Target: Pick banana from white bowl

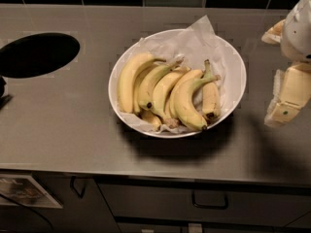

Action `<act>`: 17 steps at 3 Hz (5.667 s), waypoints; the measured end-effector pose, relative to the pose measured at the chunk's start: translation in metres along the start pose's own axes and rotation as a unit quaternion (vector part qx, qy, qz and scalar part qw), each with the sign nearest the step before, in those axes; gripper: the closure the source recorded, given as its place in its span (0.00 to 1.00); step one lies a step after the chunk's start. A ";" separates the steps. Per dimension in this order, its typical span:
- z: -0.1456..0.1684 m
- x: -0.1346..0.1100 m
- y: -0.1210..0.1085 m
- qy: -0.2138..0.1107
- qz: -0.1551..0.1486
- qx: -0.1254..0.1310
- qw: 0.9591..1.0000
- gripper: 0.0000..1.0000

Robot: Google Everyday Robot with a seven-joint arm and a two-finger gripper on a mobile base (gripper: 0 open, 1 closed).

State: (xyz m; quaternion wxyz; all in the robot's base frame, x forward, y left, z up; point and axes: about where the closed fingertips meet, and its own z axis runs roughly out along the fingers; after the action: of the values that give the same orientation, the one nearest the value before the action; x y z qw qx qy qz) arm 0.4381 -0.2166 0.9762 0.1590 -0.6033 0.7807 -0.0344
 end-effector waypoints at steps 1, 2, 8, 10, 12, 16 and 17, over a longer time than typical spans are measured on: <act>0.000 0.000 0.000 0.000 0.000 0.000 1.000 0.00; 0.011 -0.034 0.015 -0.019 0.008 -0.007 1.000 0.00; 0.013 -0.141 0.012 0.028 0.052 -0.025 0.998 0.00; 0.021 -0.118 0.017 0.133 0.183 0.064 0.972 0.00; 0.011 -0.081 0.043 0.069 0.329 0.112 0.935 0.00; 0.004 -0.110 0.057 -0.047 0.335 0.109 0.935 0.00; 0.004 -0.110 0.057 -0.047 0.335 0.109 0.935 0.00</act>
Offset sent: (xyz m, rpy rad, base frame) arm -0.0013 0.0151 -0.0102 0.0277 0.0238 -0.0356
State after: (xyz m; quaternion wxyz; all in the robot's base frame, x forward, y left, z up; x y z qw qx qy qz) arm 0.4105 -0.0957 0.9809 0.2626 -0.2866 0.9207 -0.0352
